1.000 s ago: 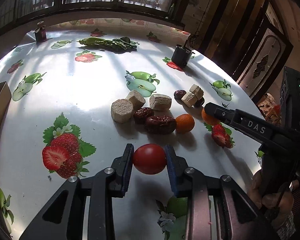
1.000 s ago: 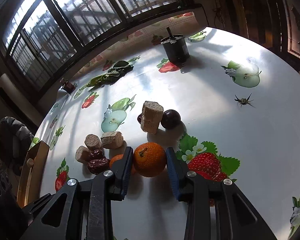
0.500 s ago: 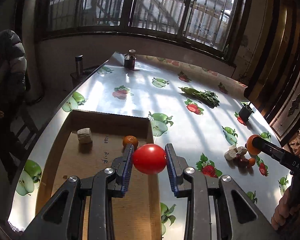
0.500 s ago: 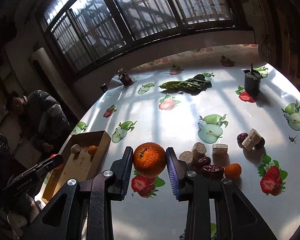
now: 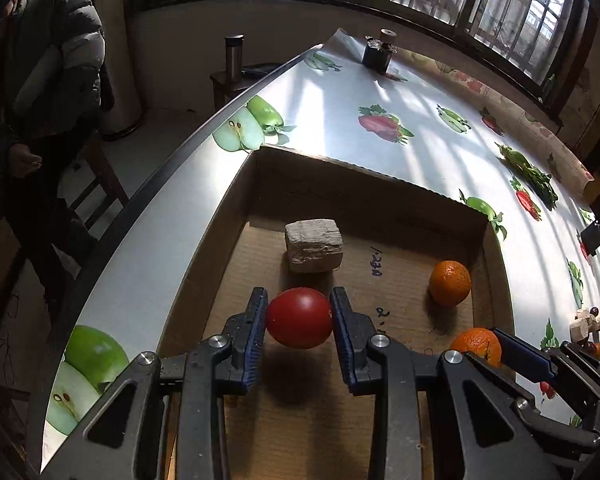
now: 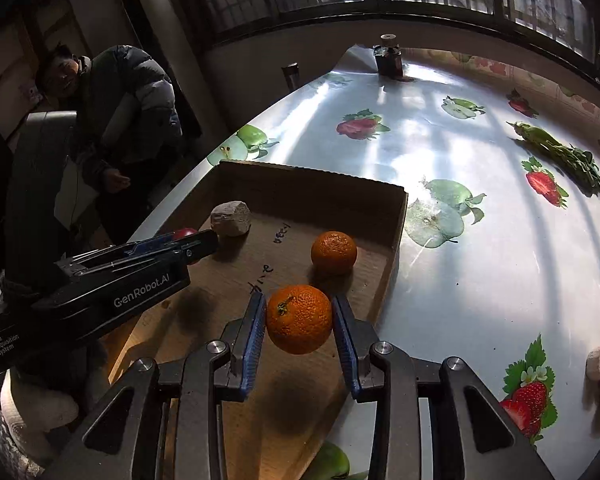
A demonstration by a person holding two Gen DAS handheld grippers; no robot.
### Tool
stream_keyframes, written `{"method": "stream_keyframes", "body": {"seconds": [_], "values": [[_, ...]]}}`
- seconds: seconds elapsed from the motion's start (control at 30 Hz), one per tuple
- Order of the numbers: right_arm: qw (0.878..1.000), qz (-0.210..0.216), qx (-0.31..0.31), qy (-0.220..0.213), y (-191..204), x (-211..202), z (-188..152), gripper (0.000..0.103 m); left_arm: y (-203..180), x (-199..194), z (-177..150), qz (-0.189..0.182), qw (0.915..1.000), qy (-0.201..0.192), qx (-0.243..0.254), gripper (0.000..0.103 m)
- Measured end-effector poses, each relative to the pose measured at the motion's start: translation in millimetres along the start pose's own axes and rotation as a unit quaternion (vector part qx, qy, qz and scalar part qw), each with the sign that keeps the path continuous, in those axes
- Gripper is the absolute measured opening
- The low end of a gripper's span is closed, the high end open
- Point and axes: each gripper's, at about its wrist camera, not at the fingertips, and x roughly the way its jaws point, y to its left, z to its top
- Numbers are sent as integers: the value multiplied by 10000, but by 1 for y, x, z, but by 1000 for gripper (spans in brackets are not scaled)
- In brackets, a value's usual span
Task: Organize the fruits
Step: 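Carry the tomato and orange into the box with both grippers, release, then move both open grippers back toward the remaining items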
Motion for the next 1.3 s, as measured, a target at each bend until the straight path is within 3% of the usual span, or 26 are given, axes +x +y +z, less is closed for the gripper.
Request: {"method": "stream_keyframes", "body": {"seconds": [0.13,0.43,0.53,0.77,0.97,1.3], "values": [[9998,-95,-72,143,2,21,0,37,1,11,-1,20,9999,141,-65,31],[9983,-324,-484,-101,15,20,3,38,-1,0,-1,105,9999,-123,-10,36],[9981,-283,-465,-280,15,7,3,40,-2,-19,-1,155,9992,-351,-61,40],[9959,-274,-327,-791,10,-40,-6,52,-14,-86,-18,448,9917,-1164,-310,64],[9943,-340,-159,-996,3,-70,-23,53,-35,-128,-43,626,9856,-1556,-221,72],[9907,-438,297,-1253,-28,-120,-68,60,-74,-164,-78,525,9824,-1785,131,72]]}}
